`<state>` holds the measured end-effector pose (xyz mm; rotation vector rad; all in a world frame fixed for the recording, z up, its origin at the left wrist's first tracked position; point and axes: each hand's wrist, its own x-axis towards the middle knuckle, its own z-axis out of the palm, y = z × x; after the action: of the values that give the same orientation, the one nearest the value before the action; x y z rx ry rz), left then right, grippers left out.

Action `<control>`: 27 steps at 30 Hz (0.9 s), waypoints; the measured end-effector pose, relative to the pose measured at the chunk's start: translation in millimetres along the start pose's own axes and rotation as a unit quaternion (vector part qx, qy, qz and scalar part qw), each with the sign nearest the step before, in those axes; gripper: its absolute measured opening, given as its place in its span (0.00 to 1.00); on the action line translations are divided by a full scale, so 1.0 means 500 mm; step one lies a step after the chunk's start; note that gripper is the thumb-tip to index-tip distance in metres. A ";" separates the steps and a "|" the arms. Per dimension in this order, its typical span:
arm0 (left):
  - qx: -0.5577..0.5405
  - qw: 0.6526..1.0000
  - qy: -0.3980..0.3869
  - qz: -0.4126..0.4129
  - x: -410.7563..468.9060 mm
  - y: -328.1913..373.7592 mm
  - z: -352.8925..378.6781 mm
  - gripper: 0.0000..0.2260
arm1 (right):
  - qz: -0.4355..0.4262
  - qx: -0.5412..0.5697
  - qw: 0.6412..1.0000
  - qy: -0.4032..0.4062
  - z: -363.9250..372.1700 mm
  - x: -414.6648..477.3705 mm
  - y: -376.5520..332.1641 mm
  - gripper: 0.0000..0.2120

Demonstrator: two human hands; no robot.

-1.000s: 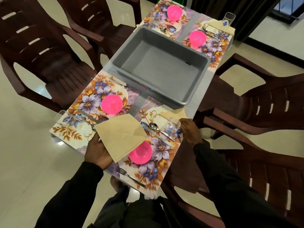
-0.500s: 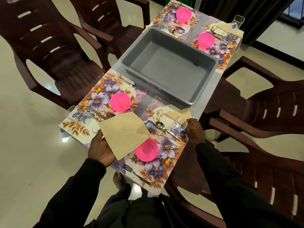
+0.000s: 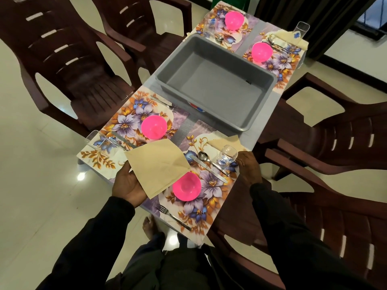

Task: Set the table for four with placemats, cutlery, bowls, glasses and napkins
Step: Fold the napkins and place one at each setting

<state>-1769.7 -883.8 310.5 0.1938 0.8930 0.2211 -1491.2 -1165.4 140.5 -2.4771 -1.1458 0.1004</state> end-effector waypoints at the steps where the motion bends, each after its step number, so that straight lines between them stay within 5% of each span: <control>1: 0.000 1.000 -0.002 0.003 -0.002 0.000 0.002 0.19 | 0.007 0.003 1.000 -0.003 0.001 -0.002 0.001 0.13; 5: 0.000 1.000 -0.007 0.015 -0.006 0.001 0.001 0.18 | 0.063 0.025 0.998 -0.009 0.000 -0.013 0.002 0.08; 12: -0.002 1.000 -0.016 0.019 -0.022 -0.002 -0.014 0.16 | 0.161 0.115 0.965 0.170 -0.066 -0.008 -0.066 0.07; 18: 0.000 0.999 -0.033 0.017 -0.041 -0.004 -0.026 0.18 | 0.152 0.221 0.932 0.245 -0.173 0.000 -0.185 0.06; 23: -0.006 0.999 -0.038 0.005 -0.066 0.007 -0.045 0.19 | 0.160 0.432 0.886 0.048 -0.205 0.019 -0.362 0.05; 27: -0.001 0.998 -0.058 0.005 -0.090 0.042 -0.074 0.20 | 0.146 0.472 0.868 -0.049 -0.173 0.038 -0.498 0.06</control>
<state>-1828.4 -872.9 326.7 0.2081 0.7772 0.2174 -1636.6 -1035.8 319.2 -1.7203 -0.5173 0.7003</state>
